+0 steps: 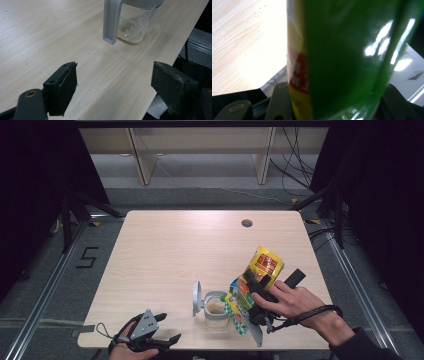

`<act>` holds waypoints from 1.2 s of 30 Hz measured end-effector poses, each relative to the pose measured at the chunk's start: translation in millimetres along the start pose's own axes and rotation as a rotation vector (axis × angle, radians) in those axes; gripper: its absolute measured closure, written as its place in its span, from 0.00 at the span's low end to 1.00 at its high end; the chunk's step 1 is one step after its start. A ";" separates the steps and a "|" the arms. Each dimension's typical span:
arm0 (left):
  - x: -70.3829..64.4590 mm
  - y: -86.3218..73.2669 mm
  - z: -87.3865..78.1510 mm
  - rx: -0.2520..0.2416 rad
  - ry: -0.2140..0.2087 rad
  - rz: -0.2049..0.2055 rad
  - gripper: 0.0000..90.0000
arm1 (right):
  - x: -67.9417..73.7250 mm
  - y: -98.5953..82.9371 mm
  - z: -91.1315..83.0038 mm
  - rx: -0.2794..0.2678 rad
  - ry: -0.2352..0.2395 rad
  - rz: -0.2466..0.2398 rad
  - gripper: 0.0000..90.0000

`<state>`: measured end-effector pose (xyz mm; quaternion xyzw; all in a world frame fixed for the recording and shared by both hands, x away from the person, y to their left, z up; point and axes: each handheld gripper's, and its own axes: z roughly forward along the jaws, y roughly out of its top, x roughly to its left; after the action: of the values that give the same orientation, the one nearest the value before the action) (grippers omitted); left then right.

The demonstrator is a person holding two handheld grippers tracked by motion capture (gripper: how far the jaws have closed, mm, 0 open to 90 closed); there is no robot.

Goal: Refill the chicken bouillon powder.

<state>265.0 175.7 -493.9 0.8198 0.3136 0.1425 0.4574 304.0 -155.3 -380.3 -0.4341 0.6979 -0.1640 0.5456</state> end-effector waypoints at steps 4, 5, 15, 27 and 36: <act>2.4 0.3 -1.4 0.025 0.011 0.028 0.22 | -1.1 -0.7 -0.4 -0.001 -0.001 0.004 0.61; 2.4 0.3 -1.5 0.026 0.011 0.028 0.22 | -0.7 -0.6 -0.5 -0.002 -0.002 0.010 0.61; 0.1 0.0 0.0 -0.001 0.000 0.000 0.22 | -1.4 -0.8 -2.3 -0.002 -0.006 0.003 0.61; 0.1 -0.1 0.1 -0.001 0.000 -0.003 0.22 | -0.8 -0.9 -1.6 -0.007 -0.005 0.006 0.61; 0.2 -0.1 0.0 0.000 0.001 -0.002 0.22 | 0.5 -3.0 -2.8 -0.004 -0.006 0.017 0.61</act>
<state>265.1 175.8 -494.0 0.8194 0.3148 0.1423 0.4574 302.8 -158.1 -377.5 -0.4297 0.7003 -0.1565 0.5481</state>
